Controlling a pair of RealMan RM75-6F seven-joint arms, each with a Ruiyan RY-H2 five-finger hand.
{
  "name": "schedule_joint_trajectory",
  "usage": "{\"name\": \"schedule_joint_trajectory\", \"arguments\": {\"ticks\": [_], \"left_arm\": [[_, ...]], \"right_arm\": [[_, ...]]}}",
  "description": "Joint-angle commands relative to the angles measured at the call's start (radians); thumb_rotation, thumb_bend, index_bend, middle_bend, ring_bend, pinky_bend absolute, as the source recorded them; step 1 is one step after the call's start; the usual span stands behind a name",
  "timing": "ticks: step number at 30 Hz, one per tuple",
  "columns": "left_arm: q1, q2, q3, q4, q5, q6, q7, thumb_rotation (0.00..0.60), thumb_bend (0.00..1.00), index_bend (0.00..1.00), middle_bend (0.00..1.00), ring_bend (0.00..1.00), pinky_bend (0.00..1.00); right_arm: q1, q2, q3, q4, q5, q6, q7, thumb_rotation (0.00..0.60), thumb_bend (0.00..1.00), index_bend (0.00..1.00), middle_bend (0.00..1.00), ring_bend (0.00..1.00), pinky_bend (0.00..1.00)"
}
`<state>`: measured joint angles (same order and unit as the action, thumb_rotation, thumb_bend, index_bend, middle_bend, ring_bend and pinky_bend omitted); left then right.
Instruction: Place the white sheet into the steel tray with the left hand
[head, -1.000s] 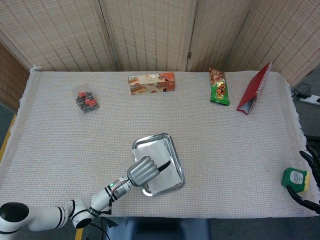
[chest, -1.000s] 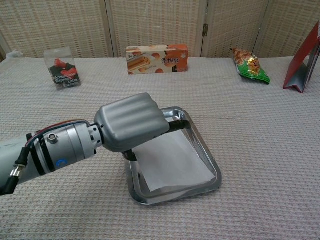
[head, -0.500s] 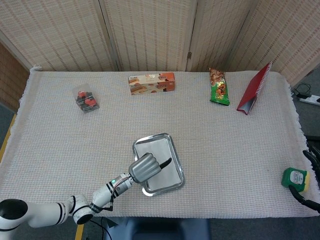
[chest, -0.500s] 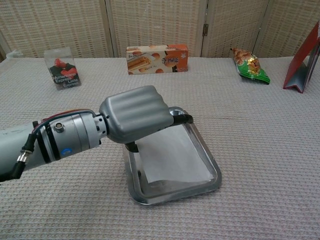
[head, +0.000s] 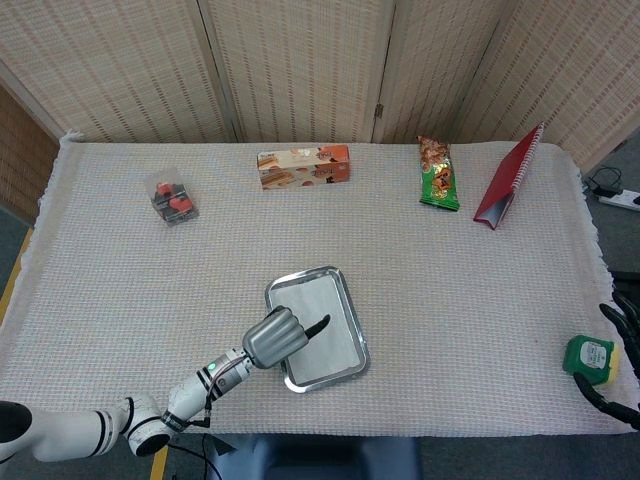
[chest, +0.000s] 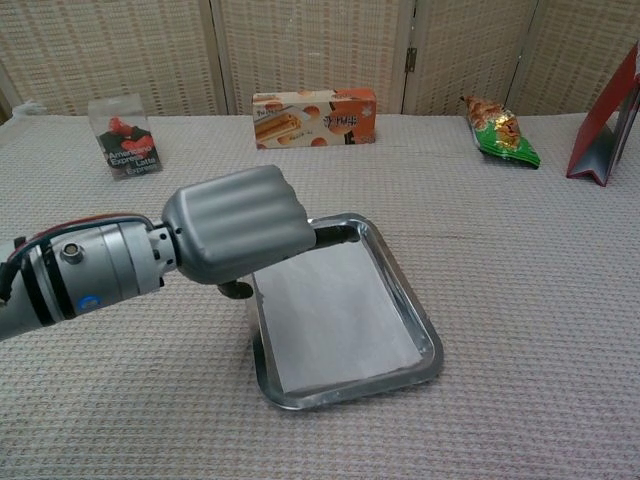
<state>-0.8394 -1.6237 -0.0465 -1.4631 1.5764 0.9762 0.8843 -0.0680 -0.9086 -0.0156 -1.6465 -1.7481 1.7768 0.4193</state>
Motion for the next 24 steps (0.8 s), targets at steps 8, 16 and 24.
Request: {"name": "schedule_joint_trajectory", "arguments": {"ticks": [8,16,24], "left_arm": [[0.114,0.070,0.025,-0.096,0.020,0.174,-0.088,0.600,0.07,0.11,0.98,0.80,1.00],[0.181,0.144,0.074,-0.169,0.038,0.226,-0.187,0.600,0.13,0.13,0.93,0.80,0.99],[0.382,0.276,0.139,-0.234,-0.046,0.411,-0.357,0.600,0.13,0.04,0.23,0.15,0.20]], "right_arm": [[-0.008,-0.004,-0.008,-0.004,-0.019,0.013,-0.018,0.600,0.36,0.00,0.00,0.00,0.00],[0.006,-0.014,-0.012,-0.011,-0.019,-0.022,-0.049,0.600,0.36,0.00,0.00,0.00,0.00],[0.019,-0.035,-0.012,-0.023,-0.016,-0.058,-0.121,0.600,0.35,0.00,0.00,0.00,0.00]]}}
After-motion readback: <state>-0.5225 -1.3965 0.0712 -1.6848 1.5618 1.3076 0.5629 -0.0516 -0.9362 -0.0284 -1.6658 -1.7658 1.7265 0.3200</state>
